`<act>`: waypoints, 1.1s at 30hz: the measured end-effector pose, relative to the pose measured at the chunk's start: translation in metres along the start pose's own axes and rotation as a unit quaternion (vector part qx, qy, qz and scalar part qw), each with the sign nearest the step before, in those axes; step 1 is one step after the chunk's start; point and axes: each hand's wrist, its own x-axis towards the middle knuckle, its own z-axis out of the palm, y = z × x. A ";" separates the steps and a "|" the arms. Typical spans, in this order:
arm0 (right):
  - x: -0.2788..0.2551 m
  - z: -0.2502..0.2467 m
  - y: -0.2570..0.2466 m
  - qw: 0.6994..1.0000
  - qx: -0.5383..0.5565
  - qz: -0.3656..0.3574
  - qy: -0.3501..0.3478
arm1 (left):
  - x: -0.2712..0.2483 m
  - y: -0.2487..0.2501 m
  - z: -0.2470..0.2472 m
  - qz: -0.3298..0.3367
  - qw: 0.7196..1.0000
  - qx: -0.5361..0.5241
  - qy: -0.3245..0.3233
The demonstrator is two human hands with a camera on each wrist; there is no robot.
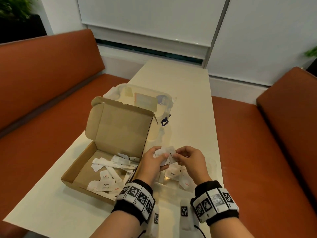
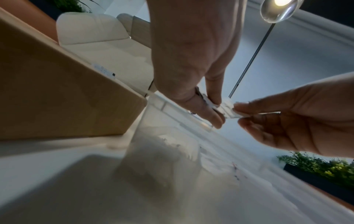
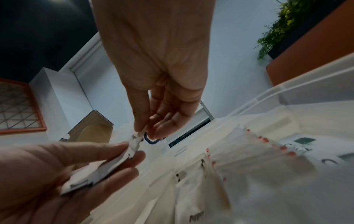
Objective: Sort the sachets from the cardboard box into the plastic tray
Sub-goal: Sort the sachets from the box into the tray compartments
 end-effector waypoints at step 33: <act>-0.006 0.026 0.034 0.884 -0.454 -0.071 -0.083 | -0.003 -0.007 -0.008 0.061 0.993 0.020 0.096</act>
